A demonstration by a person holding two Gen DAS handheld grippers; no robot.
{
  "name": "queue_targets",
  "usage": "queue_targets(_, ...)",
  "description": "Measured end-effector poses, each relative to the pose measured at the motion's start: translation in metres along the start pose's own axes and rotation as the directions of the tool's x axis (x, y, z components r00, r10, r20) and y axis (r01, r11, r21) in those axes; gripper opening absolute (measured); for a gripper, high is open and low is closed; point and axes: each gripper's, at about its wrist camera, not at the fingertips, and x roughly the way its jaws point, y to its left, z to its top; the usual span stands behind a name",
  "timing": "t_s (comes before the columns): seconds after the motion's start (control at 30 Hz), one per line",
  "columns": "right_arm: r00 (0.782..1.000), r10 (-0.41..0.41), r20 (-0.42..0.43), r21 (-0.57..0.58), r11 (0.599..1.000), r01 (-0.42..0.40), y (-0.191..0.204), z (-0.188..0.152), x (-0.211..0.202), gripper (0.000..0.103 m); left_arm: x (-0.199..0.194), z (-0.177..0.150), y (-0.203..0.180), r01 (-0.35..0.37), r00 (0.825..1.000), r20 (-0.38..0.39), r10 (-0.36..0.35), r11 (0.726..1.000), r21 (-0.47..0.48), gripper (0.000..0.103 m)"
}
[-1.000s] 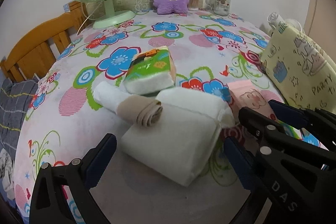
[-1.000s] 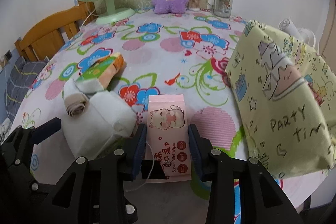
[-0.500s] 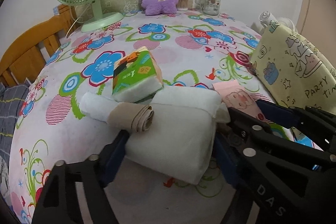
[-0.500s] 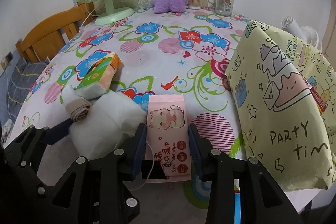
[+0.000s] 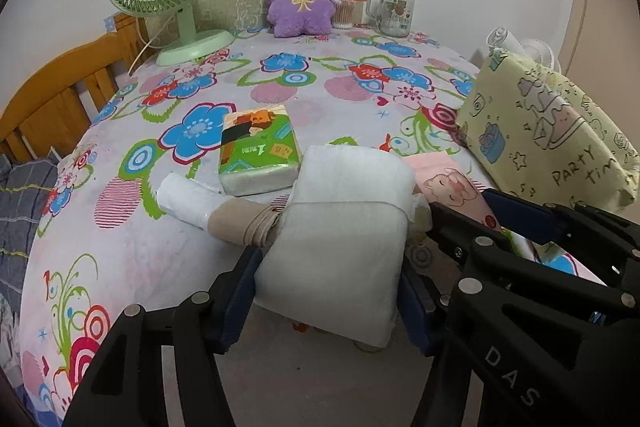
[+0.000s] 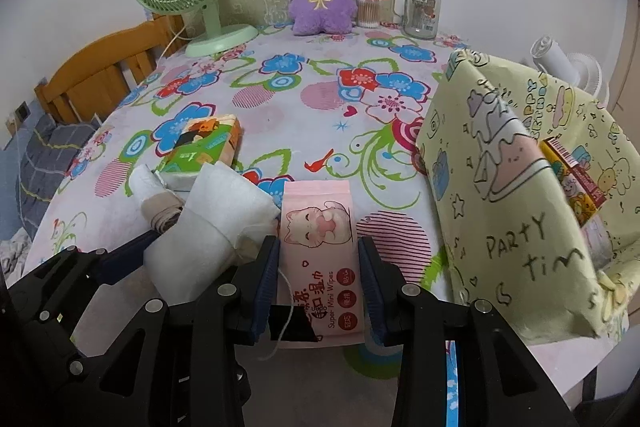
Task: Organize soft objects
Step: 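Lift and carry the pink wipes pack toward the box while the left carries the white cloth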
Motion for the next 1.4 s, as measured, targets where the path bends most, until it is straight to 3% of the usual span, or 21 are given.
queue_targets(0.73, 0.993, 0.010, 0.122, -0.020, 1.000, -0.007, -0.007, 0.009, -0.055, 0.043, -0.052, 0.012, -0.022, -0.049, 0.992, 0.119, 0.047, 0.999, 0.012, 0.065)
queue_targets(1.4, 0.974, -0.013, 0.225, -0.039, 0.999, 0.022, -0.026, 0.039, -0.102, 0.043, -0.088, 0.045, -0.046, -0.036, 0.976, 0.217, 0.028, 0.999, 0.031, 0.065)
